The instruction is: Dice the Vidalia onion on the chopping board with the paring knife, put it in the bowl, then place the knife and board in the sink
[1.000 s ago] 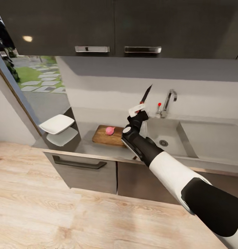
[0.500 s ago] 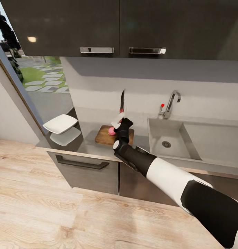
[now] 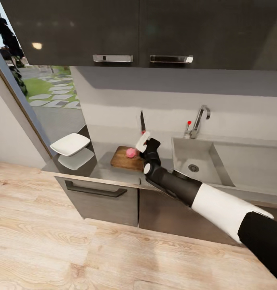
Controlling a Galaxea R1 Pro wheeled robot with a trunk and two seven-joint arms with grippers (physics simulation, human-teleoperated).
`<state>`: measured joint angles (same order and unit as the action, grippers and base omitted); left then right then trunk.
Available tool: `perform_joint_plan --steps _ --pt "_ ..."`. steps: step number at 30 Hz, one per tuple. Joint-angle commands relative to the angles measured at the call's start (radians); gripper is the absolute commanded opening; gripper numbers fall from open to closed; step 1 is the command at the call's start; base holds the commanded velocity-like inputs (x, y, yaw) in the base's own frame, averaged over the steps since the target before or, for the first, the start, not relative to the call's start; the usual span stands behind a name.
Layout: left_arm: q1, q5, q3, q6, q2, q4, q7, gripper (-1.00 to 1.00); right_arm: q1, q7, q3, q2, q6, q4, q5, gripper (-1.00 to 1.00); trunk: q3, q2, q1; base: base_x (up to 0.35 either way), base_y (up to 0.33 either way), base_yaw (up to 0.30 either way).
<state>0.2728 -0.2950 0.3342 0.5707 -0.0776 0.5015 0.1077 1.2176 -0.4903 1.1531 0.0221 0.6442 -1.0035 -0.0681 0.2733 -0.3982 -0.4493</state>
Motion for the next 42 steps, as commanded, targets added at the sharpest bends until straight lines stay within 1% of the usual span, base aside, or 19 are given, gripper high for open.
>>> perform_joint_plan --steps 1,2,3,4,5,6,7,9,11,13,14,17,20,24,25,29,31,34,42 --pt "-0.003 -0.003 0.008 0.001 -0.004 0.001 0.010 1.00 0.002 0.013 0.014 0.049 0.069 -0.089 -0.008 -1.00 0.002 -0.002 -0.001 0.000 0.000 0.000" --pt "-0.004 -0.003 0.008 0.001 -0.006 0.000 0.010 1.00 0.002 0.045 0.019 0.093 0.139 -0.176 -0.007 -1.00 0.002 -0.002 -0.001 0.000 0.000 0.000" --pt "-0.006 -0.003 0.008 0.001 -0.007 -0.001 0.010 1.00 0.002 0.079 0.022 0.129 0.206 -0.255 -0.005 -1.00 0.002 -0.002 -0.001 0.000 0.000 0.000" --pt "-0.006 -0.003 0.008 0.001 -0.007 -0.001 0.010 1.00 0.002 0.094 0.023 0.144 0.234 -0.290 -0.003 -1.00 0.002 -0.002 -0.001 0.000 0.000 0.000" --pt "-0.006 -0.003 0.008 0.001 -0.007 -0.002 0.010 1.00 0.002 0.115 0.025 0.166 0.273 -0.346 0.006 -1.00 0.002 -0.002 -0.001 0.000 0.000 0.000" --pt "-0.007 -0.003 0.008 0.001 -0.007 -0.002 0.010 1.00 0.002 0.128 0.026 0.182 0.297 -0.387 0.026 -1.00 0.002 -0.002 -0.001 0.000 0.000 0.000" --pt "-0.007 -0.003 0.008 0.001 -0.007 -0.003 0.010 1.00 0.002 0.138 0.027 0.193 0.312 -0.416 0.056 -1.00 0.002 -0.002 -0.001 0.000 0.000 0.000" --pt "-0.007 -0.003 0.008 0.001 -0.007 -0.006 0.010 1.00 0.002 0.154 0.030 0.204 0.327 -0.449 0.119 -1.00 0.002 -0.002 -0.001 0.000 0.000 0.000" --pt "-0.007 -0.003 0.008 0.001 -0.007 -0.010 0.010 1.00 0.002 0.172 0.033 0.207 0.332 -0.460 0.148 -1.00 0.002 -0.002 -0.001 0.000 0.000 0.000" --pt "-0.007 -0.004 0.008 0.003 -0.008 -0.020 0.010 1.00 0.002 0.199 0.036 0.207 0.335 -0.465 0.168 -1.00 0.002 -0.002 -0.001 0.000 0.000 0.000" --pt "-0.008 -0.004 0.008 0.004 -0.008 -0.024 0.010 1.00 0.002 0.213 0.055 0.207 0.337 -0.466 0.176 -1.00 0.002 -0.002 -0.001 0.000 0.000 0.000" --pt "-0.009 -0.004 0.008 0.004 -0.008 -0.033 0.010 1.00 0.002 0.221 0.082 0.206 0.336 -0.464 0.180 -1.00 0.002 -0.002 -0.001 0.000 0.000 0.000" --pt "-0.009 -0.004 0.008 0.005 -0.009 -0.037 0.010 1.00 0.002 0.219 0.090 0.203 0.328 -0.463 0.182 -1.00 0.002 -0.002 -0.001 0.000 0.000 0.000" --pt "-0.009 -0.004 0.008 0.006 -0.009 -0.038 0.010 1.00 0.002 0.222 0.099 0.198 0.283 -0.462 0.176 -1.00 0.002 -0.002 -0.001 0.000 0.000 0.000" --pt "-0.009 -0.004 0.008 0.006 -0.009 -0.038 0.010 1.00 0.002 0.224 0.110 0.191 0.278 -0.462 0.175 -1.00 0.002 -0.002 -0.001 0.000 0.000 0.000" --pt "-0.009 -0.004 0.008 0.007 -0.008 -0.038 0.010 1.00 0.002 0.222 0.179 0.143 0.272 -0.461 0.166 -1.00 0.002 -0.002 -0.001 0.000 0.000 0.000" --pt "-0.009 -0.004 0.008 0.008 -0.008 -0.039 0.010 1.00 0.002 0.216 0.197 0.106 0.276 -0.461 0.167 -1.00 0.002 -0.002 -0.001 0.000 0.000 0.000" --pt "-0.009 -0.004 0.008 0.008 -0.008 -0.049 0.010 1.00 0.002 0.213 0.200 0.099 0.278 -0.460 0.168 -1.00 0.002 -0.002 -0.001 0.000 0.000 0.000" --pt "-0.009 -0.004 0.008 0.008 -0.008 -0.057 0.010 1.00 0.002 0.214 0.202 0.104 0.278 -0.458 0.166 -1.00 -0.003 -0.002 -0.001 0.000 0.000 0.000"
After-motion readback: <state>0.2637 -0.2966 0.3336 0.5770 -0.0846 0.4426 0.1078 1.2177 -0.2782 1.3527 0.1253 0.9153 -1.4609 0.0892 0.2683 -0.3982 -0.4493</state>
